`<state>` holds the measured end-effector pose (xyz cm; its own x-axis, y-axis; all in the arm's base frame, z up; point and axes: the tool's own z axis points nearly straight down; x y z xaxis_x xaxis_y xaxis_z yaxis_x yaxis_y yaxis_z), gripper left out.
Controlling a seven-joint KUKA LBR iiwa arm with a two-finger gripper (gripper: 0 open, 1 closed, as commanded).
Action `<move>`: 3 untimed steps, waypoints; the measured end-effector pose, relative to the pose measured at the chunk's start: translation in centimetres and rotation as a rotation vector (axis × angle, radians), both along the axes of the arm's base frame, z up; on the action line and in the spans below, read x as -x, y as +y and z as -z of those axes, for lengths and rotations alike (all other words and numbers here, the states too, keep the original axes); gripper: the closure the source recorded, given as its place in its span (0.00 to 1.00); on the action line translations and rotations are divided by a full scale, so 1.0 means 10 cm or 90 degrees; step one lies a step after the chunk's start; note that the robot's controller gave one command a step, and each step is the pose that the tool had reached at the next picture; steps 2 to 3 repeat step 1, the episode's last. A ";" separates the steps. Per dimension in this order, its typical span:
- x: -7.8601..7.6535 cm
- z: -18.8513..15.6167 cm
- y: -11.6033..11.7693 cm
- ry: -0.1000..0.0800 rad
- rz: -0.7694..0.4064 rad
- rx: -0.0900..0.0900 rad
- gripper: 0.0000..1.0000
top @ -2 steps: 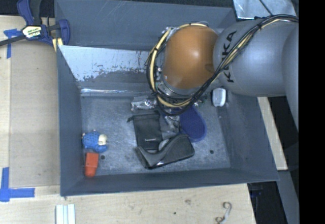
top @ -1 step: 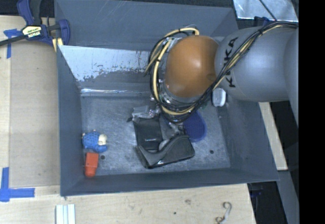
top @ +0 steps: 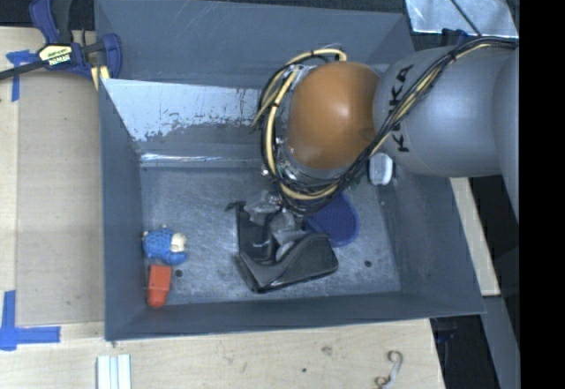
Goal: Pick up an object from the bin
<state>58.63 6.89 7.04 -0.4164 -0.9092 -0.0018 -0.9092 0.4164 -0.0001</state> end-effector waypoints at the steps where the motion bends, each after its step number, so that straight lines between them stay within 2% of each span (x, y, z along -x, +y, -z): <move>1: 0.14 -1.33 -0.23 -0.006 -0.010 0.000 1.00; 3: 0.14 -1.33 -0.23 -0.006 -0.010 0.000 1.00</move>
Offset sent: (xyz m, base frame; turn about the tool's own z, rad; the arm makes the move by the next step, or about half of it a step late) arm -0.0167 -0.0221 0.1273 -0.0197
